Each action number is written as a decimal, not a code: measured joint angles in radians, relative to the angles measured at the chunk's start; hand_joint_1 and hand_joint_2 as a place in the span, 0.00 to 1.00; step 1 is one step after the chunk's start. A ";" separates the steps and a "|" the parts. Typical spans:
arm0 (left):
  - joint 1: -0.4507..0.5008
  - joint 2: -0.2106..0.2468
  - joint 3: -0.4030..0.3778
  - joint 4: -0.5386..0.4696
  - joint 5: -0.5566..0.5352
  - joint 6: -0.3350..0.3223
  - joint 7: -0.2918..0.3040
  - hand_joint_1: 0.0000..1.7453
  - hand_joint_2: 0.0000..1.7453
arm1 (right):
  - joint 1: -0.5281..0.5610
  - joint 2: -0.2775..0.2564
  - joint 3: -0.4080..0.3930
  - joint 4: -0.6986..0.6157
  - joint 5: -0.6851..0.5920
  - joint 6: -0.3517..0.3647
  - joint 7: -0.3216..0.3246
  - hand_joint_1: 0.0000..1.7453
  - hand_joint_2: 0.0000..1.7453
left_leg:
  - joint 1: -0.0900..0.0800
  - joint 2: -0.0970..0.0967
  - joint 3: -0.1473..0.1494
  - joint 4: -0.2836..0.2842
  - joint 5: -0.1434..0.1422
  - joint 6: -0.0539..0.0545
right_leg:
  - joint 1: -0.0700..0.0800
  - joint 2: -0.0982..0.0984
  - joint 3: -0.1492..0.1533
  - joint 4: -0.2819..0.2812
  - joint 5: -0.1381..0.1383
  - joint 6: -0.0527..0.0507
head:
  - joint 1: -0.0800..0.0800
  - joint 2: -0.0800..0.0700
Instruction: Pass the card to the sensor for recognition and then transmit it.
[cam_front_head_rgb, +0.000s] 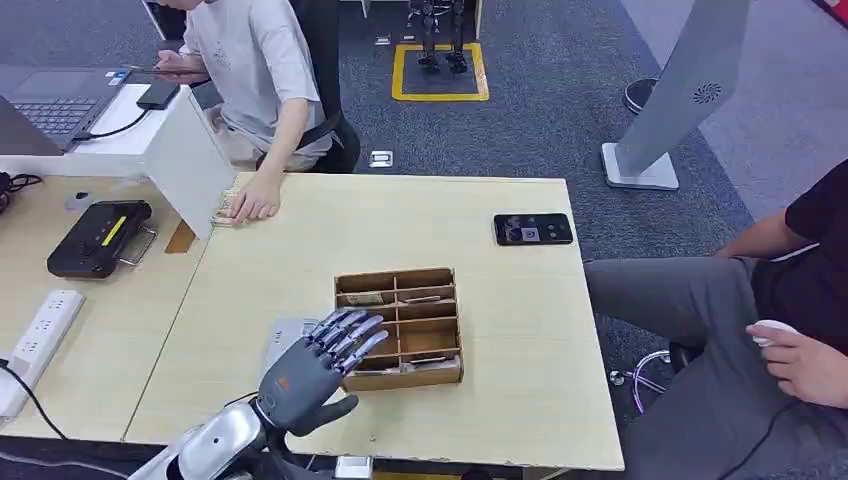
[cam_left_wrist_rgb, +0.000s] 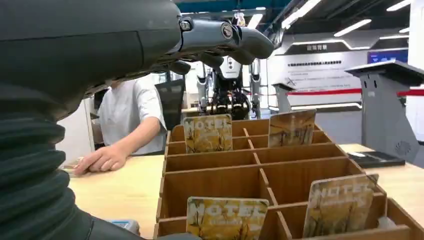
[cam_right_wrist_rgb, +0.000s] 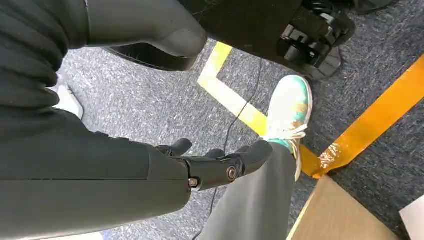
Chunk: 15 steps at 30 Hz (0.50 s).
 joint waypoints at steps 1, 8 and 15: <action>0.000 0.000 -0.003 0.000 0.003 -0.013 -0.005 0.00 1.00 | 0.000 0.000 0.002 0.000 -0.004 0.000 0.000 0.00 1.00 | 0.000 0.000 0.000 0.000 0.000 0.000 | 0.000 0.000 0.000 0.000 0.000 0.000 | 0.000 0.000; 0.001 0.001 -0.019 0.006 0.026 -0.056 -0.010 0.00 1.00 | 0.000 -0.003 0.020 -0.001 -0.013 0.000 0.002 0.00 1.00 | 0.000 0.000 0.000 0.000 0.000 0.000 | 0.000 0.000 0.000 0.000 0.000 0.000 | 0.000 0.000; 0.001 0.001 -0.021 0.019 0.041 -0.082 -0.016 0.00 1.00 | -0.001 -0.006 0.030 -0.003 -0.019 0.000 0.004 0.00 1.00 | 0.000 0.000 0.000 0.000 0.000 0.000 | 0.000 0.000 0.000 0.000 0.000 0.000 | 0.000 0.000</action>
